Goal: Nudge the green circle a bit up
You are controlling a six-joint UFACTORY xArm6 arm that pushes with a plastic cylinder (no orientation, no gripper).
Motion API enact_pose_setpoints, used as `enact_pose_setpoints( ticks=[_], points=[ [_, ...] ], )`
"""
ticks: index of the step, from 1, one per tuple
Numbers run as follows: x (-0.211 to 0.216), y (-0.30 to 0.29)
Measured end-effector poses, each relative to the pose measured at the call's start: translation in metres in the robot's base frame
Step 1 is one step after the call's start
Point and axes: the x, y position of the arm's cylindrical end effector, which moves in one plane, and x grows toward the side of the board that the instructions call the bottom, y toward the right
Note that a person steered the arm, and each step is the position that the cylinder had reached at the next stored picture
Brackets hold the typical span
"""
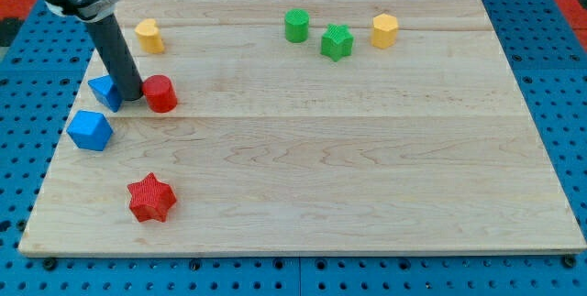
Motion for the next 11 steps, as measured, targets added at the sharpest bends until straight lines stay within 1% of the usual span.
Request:
enact_pose_setpoints(
  ticks=[1,2,3,4,5,6,7,8,9,10,11],
  points=[
    [-0.013,0.028],
    [-0.032,0.085],
    [-0.035,0.152],
    [-0.021,0.172],
    [-0.008,0.171],
    [-0.005,0.16],
    [-0.035,0.176],
    [-0.093,0.191],
    [-0.132,0.171],
    [-0.162,0.144],
    [-0.181,0.166]
  ],
)
